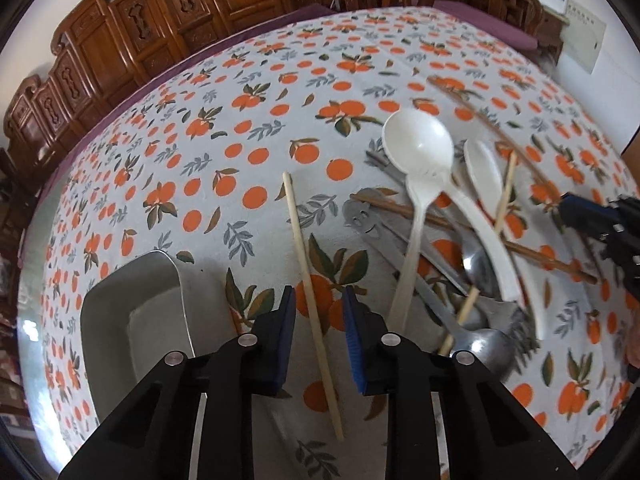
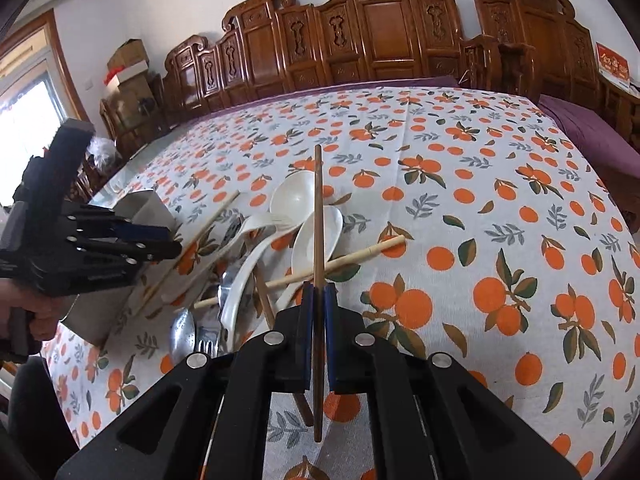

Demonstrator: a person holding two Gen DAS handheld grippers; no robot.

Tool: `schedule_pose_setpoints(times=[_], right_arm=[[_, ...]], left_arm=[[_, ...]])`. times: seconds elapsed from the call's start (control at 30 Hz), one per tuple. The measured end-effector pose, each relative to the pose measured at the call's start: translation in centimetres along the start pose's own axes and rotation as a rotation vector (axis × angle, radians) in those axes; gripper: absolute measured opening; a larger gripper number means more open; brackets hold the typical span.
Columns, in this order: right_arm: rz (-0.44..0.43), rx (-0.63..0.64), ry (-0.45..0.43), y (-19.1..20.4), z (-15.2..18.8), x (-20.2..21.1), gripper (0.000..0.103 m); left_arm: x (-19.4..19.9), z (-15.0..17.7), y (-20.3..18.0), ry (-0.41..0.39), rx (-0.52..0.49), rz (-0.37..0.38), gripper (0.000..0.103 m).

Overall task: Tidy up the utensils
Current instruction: 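Carry the left tool's chopstick over the grey tray while the right tool carries its chopstick there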

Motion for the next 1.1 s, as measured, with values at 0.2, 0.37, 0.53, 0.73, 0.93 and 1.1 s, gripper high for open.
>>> schedule_pose_setpoints(times=[0.2, 0.37, 0.53, 0.73, 0.93, 1.1], right_arm=[[-0.006, 0.0, -0.009, 0.4, -0.1, 0.1, 0.007], [-0.014, 0.009, -0.01, 1.0, -0.3, 0.2, 0.007], [-0.009, 0.016, -0.006, 1.6, -0.4, 0.4, 0.007], [-0.007, 0.034, -0.007, 2.7, -0.6, 0.8, 0.007], [0.004, 0.045, 0.005, 4.4, -0.9, 1.0, 0.007], [0.006, 0.063, 0.002, 6.1, -1.3, 1.1, 0.006]], left_arm=[[-1.5, -0.2, 0.1, 0.049, -0.01, -0.023, 0.016], [-1.7, -0.3, 0.2, 0.059, -0.005, -0.009, 0.012], [-1.4, 0.1, 0.0, 0.053, -0.014, 0.011, 0.004], [1.7, 1.5, 0.4, -0.024, 0.006, 0.042, 0.004], [6.1, 3.1, 1.5, -0.132, 0.032, 0.081, 0.004], [8.9, 4.7, 3.3, -0.199, 0.066, 0.118, 0.004]])
Point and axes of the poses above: each gripper's, at about its wrist camera, not at the fingertips, and x roughly against the way its jaws point, y to its left, z to its underside, the point moved 1 cm from there along -x, roughly the way its jaws point, and after that the axes turned 2 degrees about y, right-handed, at the moved point
